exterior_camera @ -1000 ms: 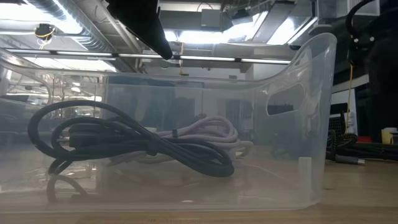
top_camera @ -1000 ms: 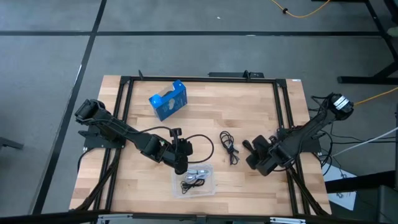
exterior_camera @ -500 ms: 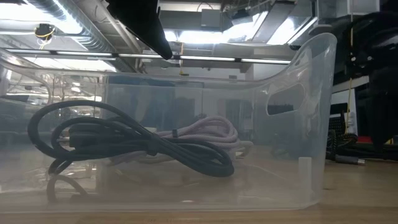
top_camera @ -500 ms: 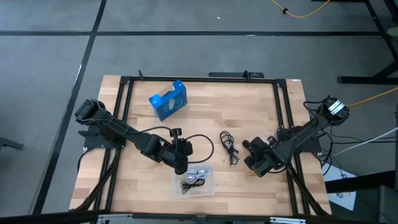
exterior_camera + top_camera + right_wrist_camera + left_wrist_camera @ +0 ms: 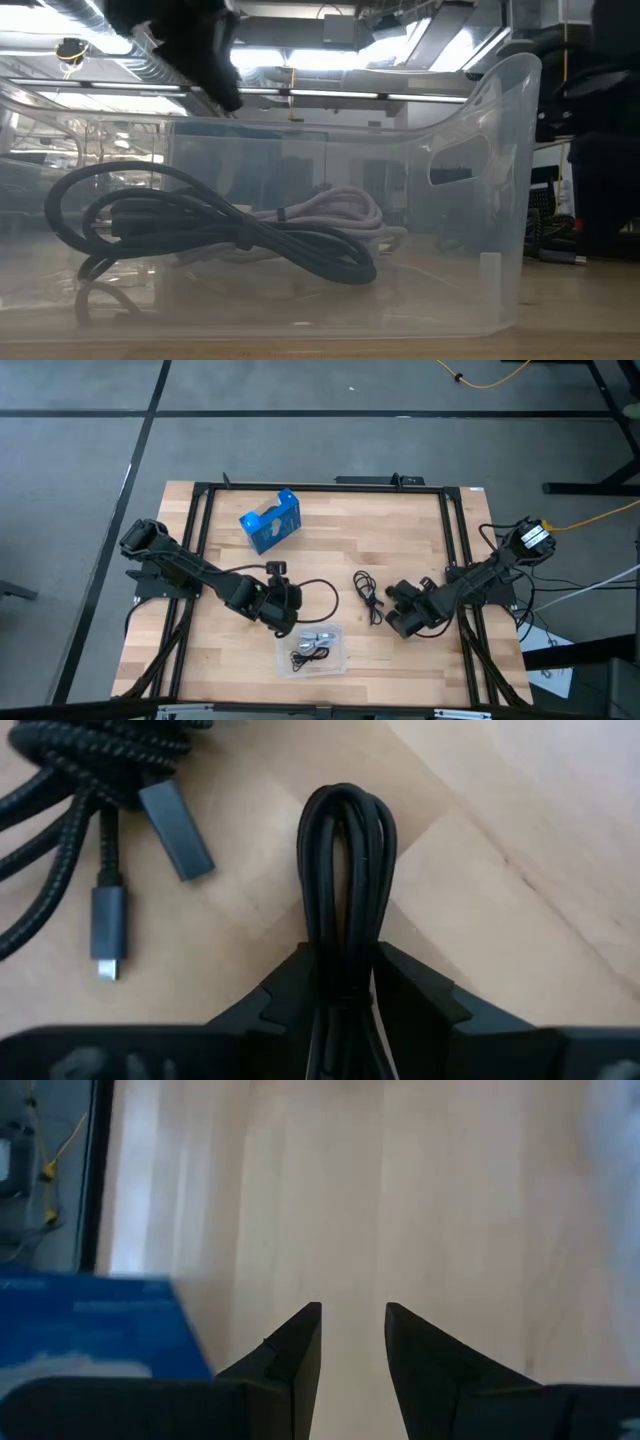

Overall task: Pick and place USB-C Cables
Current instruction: Put the bottom black charger cable into the transparent bin, then put the black charger cable into the transparent bin

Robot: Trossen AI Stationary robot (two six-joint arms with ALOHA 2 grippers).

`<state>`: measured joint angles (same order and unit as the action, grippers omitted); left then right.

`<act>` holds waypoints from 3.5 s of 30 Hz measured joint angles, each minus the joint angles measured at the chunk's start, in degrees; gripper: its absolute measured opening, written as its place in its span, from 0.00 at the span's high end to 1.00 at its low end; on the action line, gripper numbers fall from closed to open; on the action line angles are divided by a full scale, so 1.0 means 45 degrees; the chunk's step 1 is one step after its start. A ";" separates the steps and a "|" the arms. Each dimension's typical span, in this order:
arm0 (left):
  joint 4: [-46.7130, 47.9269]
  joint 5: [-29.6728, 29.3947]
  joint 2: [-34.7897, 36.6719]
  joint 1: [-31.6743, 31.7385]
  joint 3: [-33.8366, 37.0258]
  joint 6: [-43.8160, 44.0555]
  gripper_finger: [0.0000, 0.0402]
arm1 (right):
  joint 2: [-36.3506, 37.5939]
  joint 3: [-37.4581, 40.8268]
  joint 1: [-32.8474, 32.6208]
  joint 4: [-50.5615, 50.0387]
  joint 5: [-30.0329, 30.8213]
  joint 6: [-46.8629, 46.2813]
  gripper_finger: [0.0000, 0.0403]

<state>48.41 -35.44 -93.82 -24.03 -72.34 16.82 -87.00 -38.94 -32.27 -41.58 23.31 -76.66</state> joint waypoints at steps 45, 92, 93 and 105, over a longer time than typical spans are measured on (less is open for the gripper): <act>0.5524 -0.1520 0.4577 -0.0087 0.3203 0.6059 0.73 | 0.0000 -0.4979 -0.0461 0.4101 0.2327 0.9629 0.99; 0.3603 -0.1953 0.5207 -0.0083 0.3725 0.6513 0.73 | -0.0403 -0.6810 0.1059 -0.4722 0.4531 0.4628 0.75; 0.3504 -0.1949 0.5210 -0.0083 0.3725 0.6513 0.73 | -0.0411 -0.6810 0.1016 -0.5481 0.4545 0.3862 0.75; 0.2621 -0.1856 0.5209 -0.0083 0.3725 0.6489 0.73 | -0.0350 -0.4733 0.1688 -0.4872 0.4910 0.1442 0.75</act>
<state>60.21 -43.79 -70.38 -24.40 -55.57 46.02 -88.58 -60.24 -24.68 -63.51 45.41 -70.17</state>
